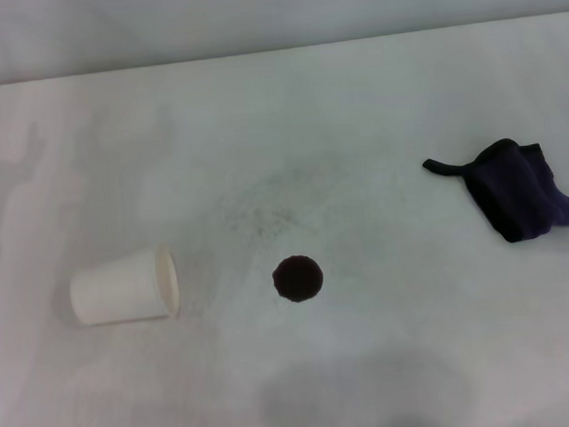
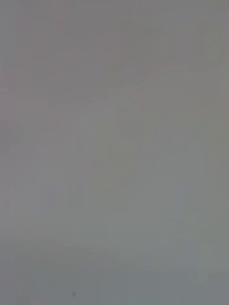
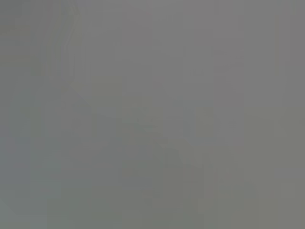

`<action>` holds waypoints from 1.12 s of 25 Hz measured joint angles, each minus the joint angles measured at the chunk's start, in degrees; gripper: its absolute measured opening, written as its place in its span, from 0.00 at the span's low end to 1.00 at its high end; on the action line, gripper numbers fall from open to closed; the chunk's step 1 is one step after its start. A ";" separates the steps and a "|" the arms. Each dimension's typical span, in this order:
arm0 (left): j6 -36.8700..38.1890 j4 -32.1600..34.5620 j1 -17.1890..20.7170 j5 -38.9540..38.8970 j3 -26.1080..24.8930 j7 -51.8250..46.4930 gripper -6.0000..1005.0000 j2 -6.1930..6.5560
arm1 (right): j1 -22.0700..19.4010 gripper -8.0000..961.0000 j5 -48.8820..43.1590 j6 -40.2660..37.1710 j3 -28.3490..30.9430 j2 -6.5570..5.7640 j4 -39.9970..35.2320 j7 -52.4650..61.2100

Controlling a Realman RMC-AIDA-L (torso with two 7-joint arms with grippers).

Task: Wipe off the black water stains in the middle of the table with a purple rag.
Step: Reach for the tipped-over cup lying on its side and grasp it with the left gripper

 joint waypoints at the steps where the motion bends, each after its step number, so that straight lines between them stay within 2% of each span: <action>1: 0.09 0.06 0.00 -0.01 -0.02 0.00 0.87 0.00 | 0.00 0.54 0.38 0.39 0.00 -0.02 0.03 0.02; 7: 0.42 0.23 -1.21 -0.03 0.19 0.12 0.87 0.15 | 0.13 0.54 1.03 0.55 0.00 -0.01 -0.41 0.52; 16: 0.71 0.32 -0.86 -0.07 0.25 0.12 0.87 0.14 | 0.49 0.54 1.02 0.15 0.00 0.04 -0.43 0.60; 28: -5.89 0.34 3.03 -0.48 0.14 -0.97 0.87 -0.04 | 1.08 0.54 0.74 -0.61 0.00 -0.04 -0.28 0.57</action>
